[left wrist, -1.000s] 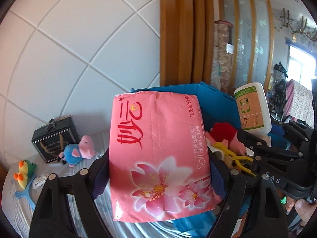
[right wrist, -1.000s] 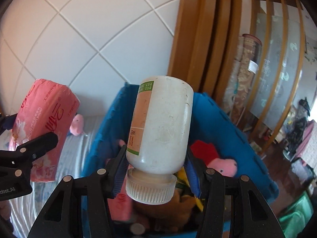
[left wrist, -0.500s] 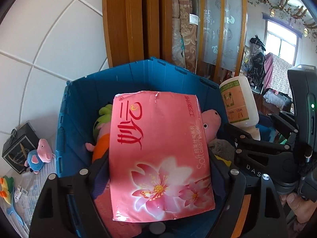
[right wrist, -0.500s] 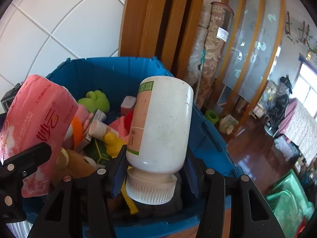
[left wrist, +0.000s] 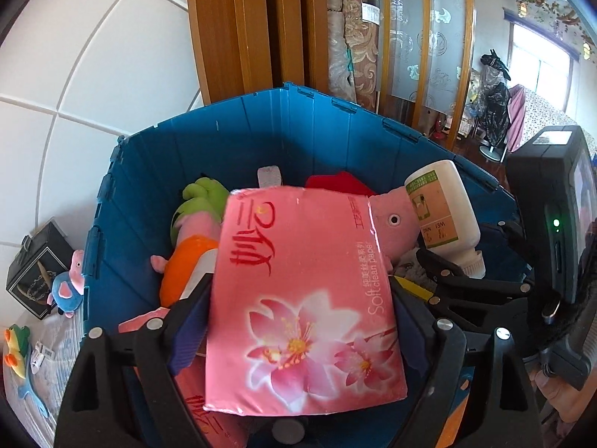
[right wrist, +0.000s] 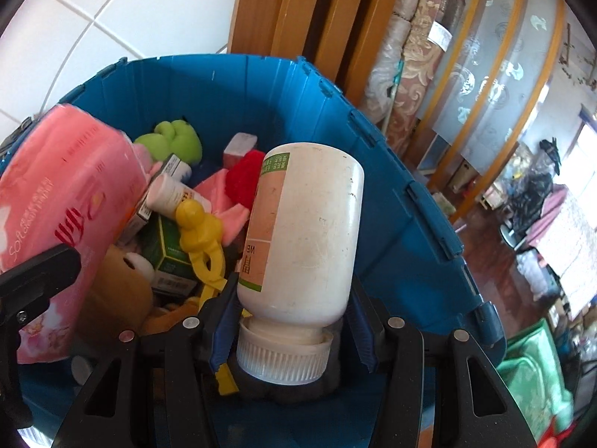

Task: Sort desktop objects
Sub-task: 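Carry the tissue pack and pill bottle into the blue bin and open both grippers, then withdraw both grippers from the bin back toward the bed, then grasp the small white medicine box with the right gripper, then grasp the blue boomerang with the left gripper while the right gripper holds the box, then carry the boomerang and medicine box into the blue bin and release both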

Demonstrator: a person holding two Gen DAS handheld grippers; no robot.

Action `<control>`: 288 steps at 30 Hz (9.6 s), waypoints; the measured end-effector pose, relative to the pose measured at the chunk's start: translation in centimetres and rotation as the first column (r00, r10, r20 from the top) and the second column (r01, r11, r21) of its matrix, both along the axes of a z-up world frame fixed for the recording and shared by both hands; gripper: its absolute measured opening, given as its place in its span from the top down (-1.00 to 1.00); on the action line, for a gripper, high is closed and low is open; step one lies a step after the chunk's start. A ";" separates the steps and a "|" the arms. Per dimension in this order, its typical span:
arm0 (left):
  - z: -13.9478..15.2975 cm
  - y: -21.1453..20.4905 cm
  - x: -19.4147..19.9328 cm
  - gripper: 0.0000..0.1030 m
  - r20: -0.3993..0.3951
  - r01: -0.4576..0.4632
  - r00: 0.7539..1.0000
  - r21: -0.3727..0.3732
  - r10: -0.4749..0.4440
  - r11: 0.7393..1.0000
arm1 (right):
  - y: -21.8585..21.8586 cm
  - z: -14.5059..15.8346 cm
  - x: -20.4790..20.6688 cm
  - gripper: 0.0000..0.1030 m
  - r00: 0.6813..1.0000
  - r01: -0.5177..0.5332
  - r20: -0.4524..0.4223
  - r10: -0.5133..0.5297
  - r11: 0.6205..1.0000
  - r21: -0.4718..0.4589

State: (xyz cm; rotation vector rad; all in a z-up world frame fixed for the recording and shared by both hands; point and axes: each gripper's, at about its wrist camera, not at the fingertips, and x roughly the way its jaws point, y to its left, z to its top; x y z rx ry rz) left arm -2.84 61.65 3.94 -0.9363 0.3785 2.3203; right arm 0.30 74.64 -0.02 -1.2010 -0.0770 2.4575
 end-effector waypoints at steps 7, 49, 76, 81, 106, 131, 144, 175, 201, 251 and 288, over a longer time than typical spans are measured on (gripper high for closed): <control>0.0 -0.1 0.2 -0.73 0.021 0.006 1.000 -0.006 -0.005 1.000 | -0.4 -0.5 0.0 -0.44 0.998 -0.033 0.058 0.034 0.999 -0.001; 0.8 -29.8 0.8 -0.73 -0.013 -0.321 0.945 0.145 0.326 0.936 | -21.8 8.0 -0.9 -1.00 0.962 -0.238 -0.120 0.245 0.969 0.070; -17.3 -72.2 -7.6 -0.73 0.223 -0.856 0.490 -0.060 0.843 0.513 | -54.9 -7.3 -19.9 -1.00 0.802 -0.565 0.097 0.590 0.801 -0.201; -21.1 -75.0 -10.1 -0.73 0.267 -0.873 0.431 -0.118 0.862 0.473 | -56.8 -11.9 -23.9 -1.00 0.774 -0.569 0.159 0.613 0.783 -0.251; -30.6 -79.2 -27.3 -0.76 0.167 -0.877 0.418 -0.181 0.893 0.445 | -66.2 -24.5 -37.1 -1.00 0.687 -0.633 0.099 0.720 0.660 -0.406; -29.8 -79.8 -21.9 0.17 0.173 -0.917 0.360 -0.115 0.917 0.382 | -71.1 -24.6 -38.1 0.41 0.653 -0.703 0.024 0.757 0.618 -0.351; -27.0 -77.3 -12.5 0.44 0.173 -0.922 0.346 -0.117 0.922 0.368 | -68.9 -20.7 -29.3 0.42 0.645 -0.703 0.041 0.763 0.614 -0.358; -28.9 -79.2 -12.3 0.30 0.206 -0.903 0.381 -0.125 0.901 0.411 | -69.5 -24.7 -27.2 0.42 0.601 -0.679 0.178 0.779 0.616 -0.399; -9.7 -69.4 -2.8 0.84 -0.048 -0.829 0.542 0.137 0.839 0.543 | -64.3 -6.1 -14.5 0.42 0.622 -0.776 -0.155 0.768 0.577 -0.256; 6.9 -8.4 -8.2 0.84 -0.088 -0.135 0.984 0.184 0.153 0.974 | -9.4 10.9 -3.4 0.42 0.958 -0.147 -0.257 0.126 0.987 -0.061; 2.6 -2.3 -7.4 -0.23 -0.044 -0.140 0.989 0.053 0.142 0.989 | -2.4 5.2 -3.9 -0.91 0.983 0.072 -0.151 -0.103 0.978 -0.197</control>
